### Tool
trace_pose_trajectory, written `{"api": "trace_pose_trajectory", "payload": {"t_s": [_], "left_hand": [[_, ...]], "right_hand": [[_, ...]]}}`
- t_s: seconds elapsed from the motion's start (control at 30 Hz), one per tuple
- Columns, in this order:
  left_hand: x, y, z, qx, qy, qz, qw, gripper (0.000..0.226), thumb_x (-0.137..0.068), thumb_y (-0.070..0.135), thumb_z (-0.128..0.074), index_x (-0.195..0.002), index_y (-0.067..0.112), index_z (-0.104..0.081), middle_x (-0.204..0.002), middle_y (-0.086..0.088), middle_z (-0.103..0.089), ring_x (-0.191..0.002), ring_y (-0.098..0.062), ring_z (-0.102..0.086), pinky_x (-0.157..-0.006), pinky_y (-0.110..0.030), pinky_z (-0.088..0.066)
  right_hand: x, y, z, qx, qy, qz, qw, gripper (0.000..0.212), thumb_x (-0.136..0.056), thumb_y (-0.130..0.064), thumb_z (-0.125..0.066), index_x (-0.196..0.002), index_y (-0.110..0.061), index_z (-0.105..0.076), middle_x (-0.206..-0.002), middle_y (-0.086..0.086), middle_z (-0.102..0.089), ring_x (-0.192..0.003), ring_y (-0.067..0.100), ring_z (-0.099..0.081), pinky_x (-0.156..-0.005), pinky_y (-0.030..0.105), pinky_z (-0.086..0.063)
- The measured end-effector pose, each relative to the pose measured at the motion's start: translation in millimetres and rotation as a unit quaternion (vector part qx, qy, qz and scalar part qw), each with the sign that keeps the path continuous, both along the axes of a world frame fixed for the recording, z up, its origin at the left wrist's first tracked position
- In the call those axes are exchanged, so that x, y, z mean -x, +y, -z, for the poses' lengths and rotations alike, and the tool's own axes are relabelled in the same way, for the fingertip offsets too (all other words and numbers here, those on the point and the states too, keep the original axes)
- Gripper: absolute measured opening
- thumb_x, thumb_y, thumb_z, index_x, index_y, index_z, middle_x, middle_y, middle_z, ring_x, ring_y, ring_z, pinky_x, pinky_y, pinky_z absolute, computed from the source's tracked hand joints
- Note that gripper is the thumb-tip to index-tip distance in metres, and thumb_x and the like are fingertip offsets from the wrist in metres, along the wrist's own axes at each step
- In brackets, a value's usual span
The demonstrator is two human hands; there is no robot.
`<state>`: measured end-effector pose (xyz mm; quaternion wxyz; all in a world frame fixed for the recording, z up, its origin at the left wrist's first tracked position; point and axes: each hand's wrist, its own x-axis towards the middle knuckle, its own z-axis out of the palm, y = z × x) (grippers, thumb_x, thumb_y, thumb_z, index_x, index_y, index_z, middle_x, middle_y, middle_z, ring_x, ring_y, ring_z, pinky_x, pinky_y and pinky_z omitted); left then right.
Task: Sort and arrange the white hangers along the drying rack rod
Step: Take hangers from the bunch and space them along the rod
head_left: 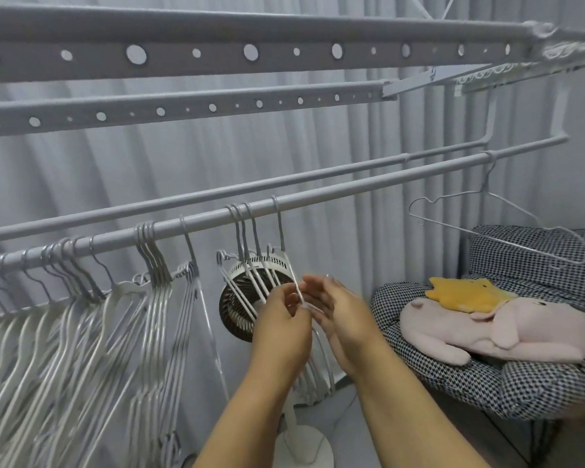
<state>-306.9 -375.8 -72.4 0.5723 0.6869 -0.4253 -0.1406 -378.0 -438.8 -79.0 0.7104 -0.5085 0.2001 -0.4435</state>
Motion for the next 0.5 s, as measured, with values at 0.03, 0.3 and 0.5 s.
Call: {"api": "trace_pose_trajectory", "payload": {"t_s": [0.03, 0.3, 0.5], "left_hand": [[-0.4, 0.7, -0.1, -0.006, -0.016, 0.000, 1.000, 0.030, -0.094, 0.011, -0.052, -0.120, 0.027, -0.055, -0.109, 0.012, -0.063, -0.097, 0.004, -0.057, -0.080, -0.018, -0.047], [2.2, 2.4, -4.2, -0.073, -0.171, -0.054, 0.981, 0.054, -0.087, 0.014, -0.054, -0.140, 0.018, -0.042, -0.119, 0.000, -0.062, -0.108, -0.018, -0.060, -0.090, -0.036, -0.051], [10.3, -8.3, -6.6, -0.103, -0.236, -0.089, 0.962, 0.020, -0.079, 0.015, -0.055, -0.099, 0.015, -0.057, -0.084, 0.003, -0.061, -0.077, -0.016, -0.059, -0.060, -0.030, -0.045]], "right_hand": [[0.9, 2.9, 1.0, -0.003, -0.006, 0.001, 1.000, 0.032, -0.104, -0.024, -0.032, -0.106, -0.016, -0.062, -0.119, 0.012, -0.063, -0.117, 0.020, -0.058, -0.106, 0.037, -0.043], [13.3, 15.0, 11.0, 0.031, 0.009, 0.027, 0.999, 0.036, -0.103, -0.032, -0.031, -0.106, -0.017, -0.064, -0.113, 0.008, -0.066, -0.106, 0.011, -0.062, -0.090, 0.025, -0.049], [24.5, 9.8, 14.1, 0.071, 0.044, 0.058, 0.995, 0.035, -0.103, -0.037, -0.031, -0.102, -0.024, -0.064, -0.108, -0.001, -0.067, -0.106, 0.009, -0.061, -0.099, 0.031, -0.047]]}}
